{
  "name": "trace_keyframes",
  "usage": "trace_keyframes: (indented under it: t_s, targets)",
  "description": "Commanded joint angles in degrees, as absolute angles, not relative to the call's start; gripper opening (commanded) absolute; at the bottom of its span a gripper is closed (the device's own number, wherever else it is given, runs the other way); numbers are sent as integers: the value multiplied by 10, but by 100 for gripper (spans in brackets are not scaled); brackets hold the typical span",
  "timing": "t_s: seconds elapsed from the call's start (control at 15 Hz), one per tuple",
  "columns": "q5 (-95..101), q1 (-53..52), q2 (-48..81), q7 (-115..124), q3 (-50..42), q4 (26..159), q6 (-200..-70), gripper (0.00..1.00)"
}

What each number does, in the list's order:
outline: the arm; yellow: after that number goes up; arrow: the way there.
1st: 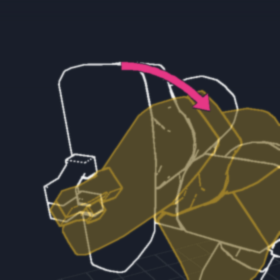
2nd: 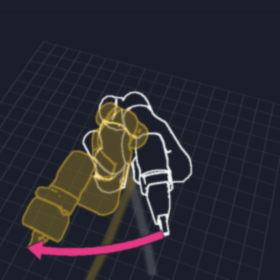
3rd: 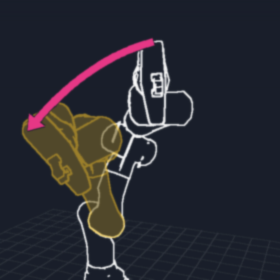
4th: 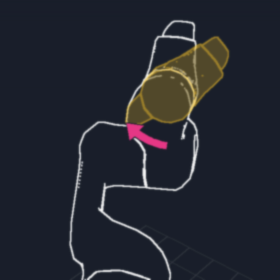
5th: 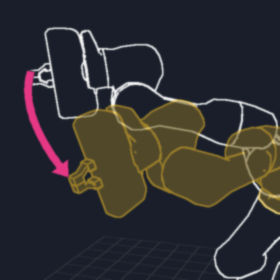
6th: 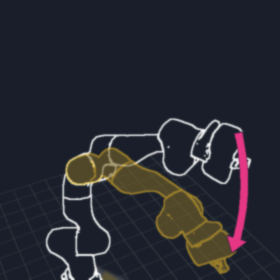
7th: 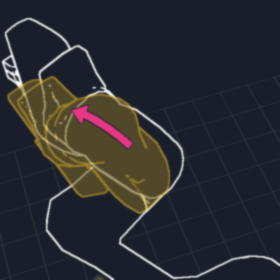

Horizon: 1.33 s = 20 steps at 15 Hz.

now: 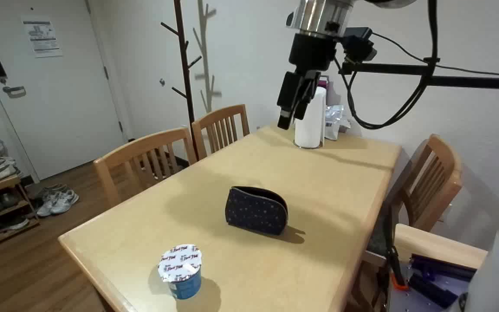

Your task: Move the dark blue bag backwards

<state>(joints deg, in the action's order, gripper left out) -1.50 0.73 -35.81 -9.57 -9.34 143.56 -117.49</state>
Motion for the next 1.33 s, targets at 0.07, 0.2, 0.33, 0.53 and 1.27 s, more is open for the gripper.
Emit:
trace_keyframes:
  t_s: [0.07,0.2,0.33,0.53,1.27]
  targets:
    - [-20,15,-357,-100,-87,1434,-1173,100]
    - [-20,15,-357,-100,-87,1434,-1173,100]
    - [-20,15,-357,-100,-87,1434,-1173,100]
    - [-20,15,-357,-100,-87,1434,-1173,100]
    - [-4,-11,-185,-284,-112,1405,-1113,100]
